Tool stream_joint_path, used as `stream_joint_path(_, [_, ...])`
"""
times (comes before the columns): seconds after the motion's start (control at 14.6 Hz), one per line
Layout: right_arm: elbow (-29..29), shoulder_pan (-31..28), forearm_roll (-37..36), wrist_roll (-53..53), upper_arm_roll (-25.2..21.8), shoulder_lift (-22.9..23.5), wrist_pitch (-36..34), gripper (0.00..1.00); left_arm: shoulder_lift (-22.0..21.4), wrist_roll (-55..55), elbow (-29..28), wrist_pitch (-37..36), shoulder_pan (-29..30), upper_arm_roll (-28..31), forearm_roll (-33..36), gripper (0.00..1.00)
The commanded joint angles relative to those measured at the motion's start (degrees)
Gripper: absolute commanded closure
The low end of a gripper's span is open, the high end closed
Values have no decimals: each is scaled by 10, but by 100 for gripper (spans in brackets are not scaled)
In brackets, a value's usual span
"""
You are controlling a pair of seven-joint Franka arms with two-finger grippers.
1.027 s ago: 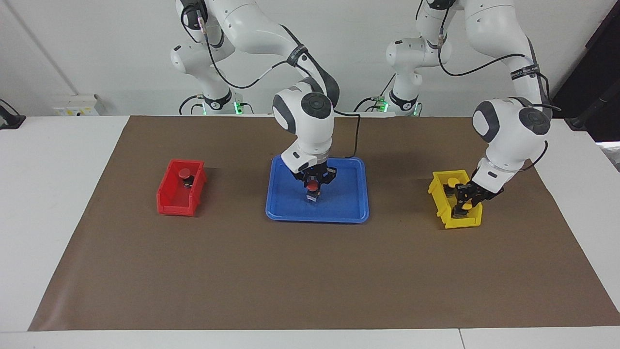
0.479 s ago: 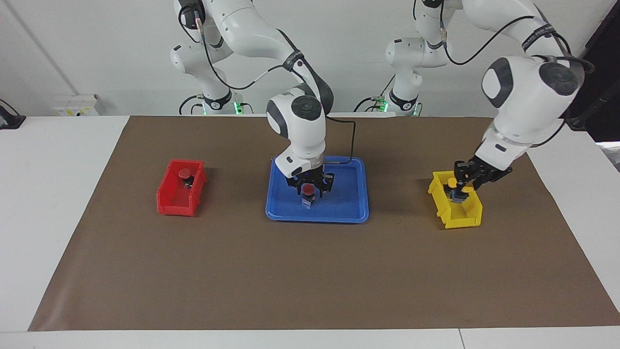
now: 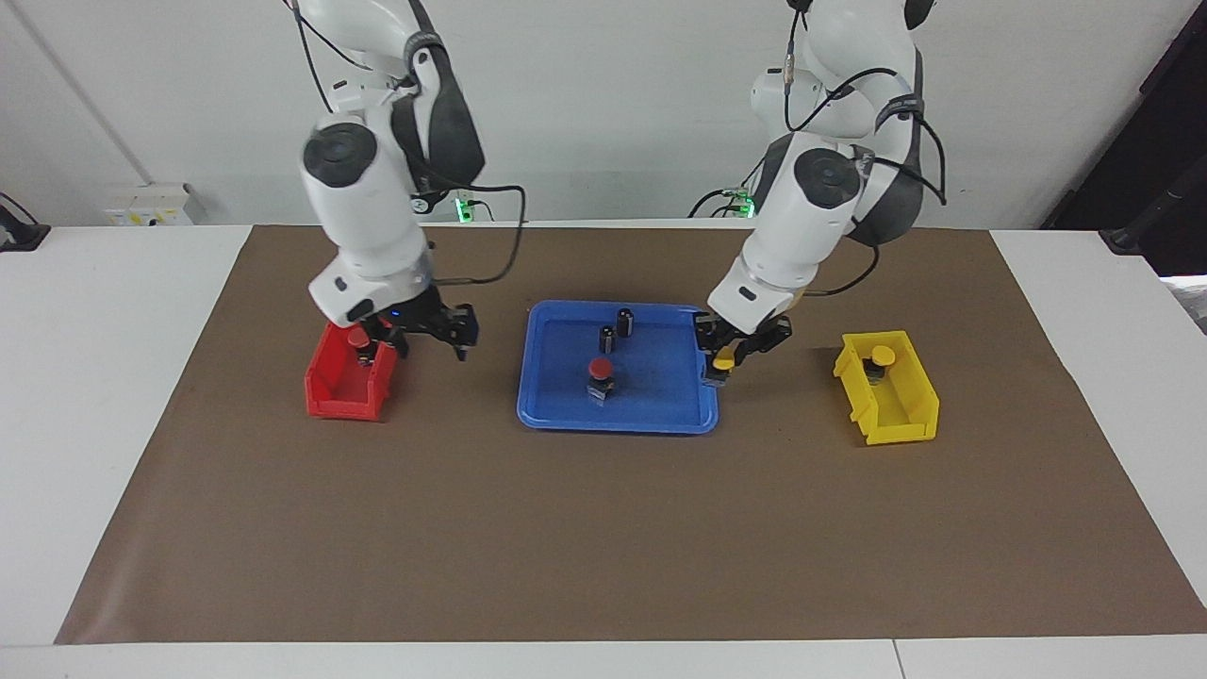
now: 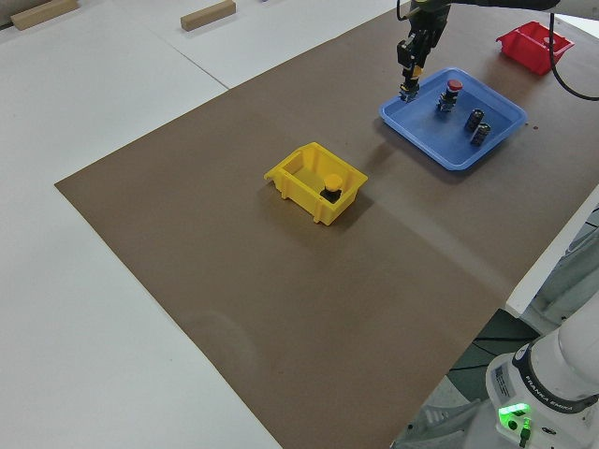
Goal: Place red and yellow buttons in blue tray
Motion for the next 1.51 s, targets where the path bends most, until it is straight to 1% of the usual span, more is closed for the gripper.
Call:
stream_joint_path(0.0, [-140, -68, 3, -121, 11, -71, 41, 33, 15, -22, -34, 46, -36, 9, -16, 99])
stream_joint_path(0.07, [-169, -82, 3, -147, 11, -85, 62, 36, 21, -32, -35, 48, -50, 9, -22, 99])
stream_joint_path(0.27, [-232, -95, 3, -171, 10, -106, 121, 36, 51, -67, -33, 86, -69, 9, -23, 98])
stream_joint_path(0.34, [-243, -96, 3, -181, 10, -109, 136, 36, 53, -81, -32, 91, -72, 10, -23, 82])
stream_joint_path(0.41, [-250, -104, 3, -182, 10, -109, 145, 36, 54, -82, -27, 84, -70, 10, -23, 34])
stream_joint_path(0.48, [-252, -112, 3, -183, 10, -104, 146, 36, 53, -84, -20, 79, -71, 12, -23, 16])
stream_joint_path(0.55, [-257, -113, 3, -185, 10, -102, 160, 37, 51, -85, -8, 64, -69, 13, -23, 15])
stream_joint_path(0.68, [-276, -109, 3, -188, 10, -102, 189, 37, 30, -87, 38, -14, -52, 19, -24, 8])
stream_joint_path(0.75, [-278, -109, 3, -191, 10, -100, 192, 37, 14, -86, 58, -57, -27, 30, -23, 0])
stream_joint_path(0.89, [-285, -107, 3, -188, 11, -95, 212, 37, -31, -65, 65, -147, 33, 36, -16, 0])
stream_joint_path(0.96, [-290, -106, 3, -188, 11, -95, 221, 37, -47, -22, 65, -175, 74, 37, -9, 0])
stream_joint_path(1.03, [-298, -106, 3, -189, 11, -95, 232, 37, -60, 49, 62, -194, 117, 37, -5, 0])
stream_joint_path(1.1, [-304, -107, 3, -191, 10, -92, 239, 37, -69, 114, 62, -204, 156, 38, -4, 0])
stream_joint_path(1.16, [-306, -107, 3, -193, 11, -87, 251, 37, -74, 153, 62, -205, 187, 38, -4, 0])
stream_joint_path(1.3, [-312, -106, 3, -193, 11, -87, 255, 37, -77, 202, 53, -189, 219, 38, 0, 0])
stream_joint_path(1.37, [-315, -106, 3, -193, 11, -87, 263, 37, -85, 221, 29, -165, 238, 38, 0, 0])
stream_joint_path(1.44, [-323, -106, 3, -193, 11, -88, 271, 37, -97, 251, -11, -129, 262, 38, 0, 3])
